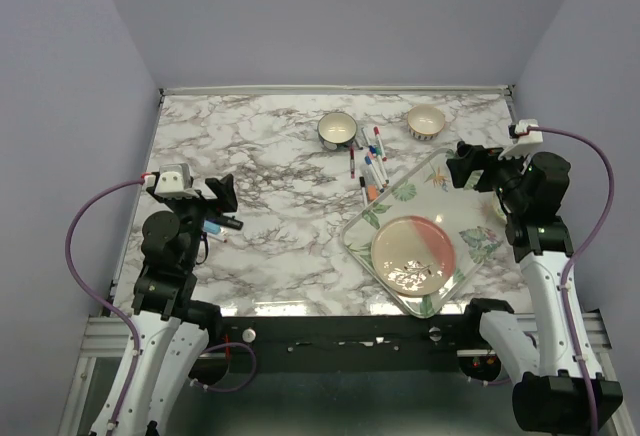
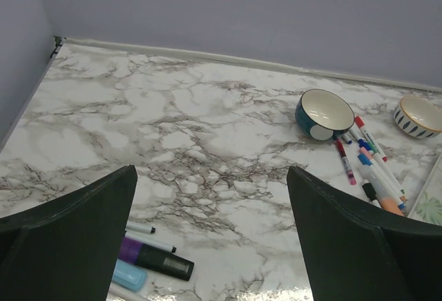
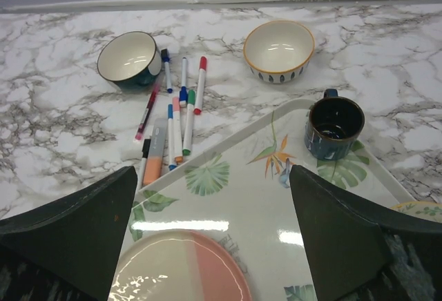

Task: Open the pen caps
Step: Grab a pen on the table with the left arm

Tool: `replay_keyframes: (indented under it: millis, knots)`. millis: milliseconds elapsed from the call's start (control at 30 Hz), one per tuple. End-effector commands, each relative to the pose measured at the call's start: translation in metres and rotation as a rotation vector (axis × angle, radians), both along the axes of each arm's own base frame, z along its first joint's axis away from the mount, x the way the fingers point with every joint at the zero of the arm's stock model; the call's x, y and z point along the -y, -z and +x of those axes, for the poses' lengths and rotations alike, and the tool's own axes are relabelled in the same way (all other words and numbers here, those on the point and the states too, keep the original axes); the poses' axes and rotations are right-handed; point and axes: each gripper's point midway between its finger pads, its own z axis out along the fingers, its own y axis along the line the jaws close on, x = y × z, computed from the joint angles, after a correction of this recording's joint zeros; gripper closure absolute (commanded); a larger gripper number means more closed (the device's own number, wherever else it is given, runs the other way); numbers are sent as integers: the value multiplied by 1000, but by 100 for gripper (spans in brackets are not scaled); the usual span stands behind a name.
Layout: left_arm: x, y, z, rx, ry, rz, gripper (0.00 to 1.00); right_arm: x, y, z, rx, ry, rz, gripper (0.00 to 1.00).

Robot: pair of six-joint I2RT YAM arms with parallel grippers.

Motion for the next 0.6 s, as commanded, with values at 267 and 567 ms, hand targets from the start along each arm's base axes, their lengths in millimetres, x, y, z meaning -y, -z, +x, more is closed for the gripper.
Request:
replay_keyframes:
  millis: [267,567]
  knots:
    - [3,-6,-1,25,18,-3,1,-29,-6,-13,63,-221,-50,0]
    - [7,-1,2,-2,37,-8,1,-61,9,-36,124,-501,-132,0]
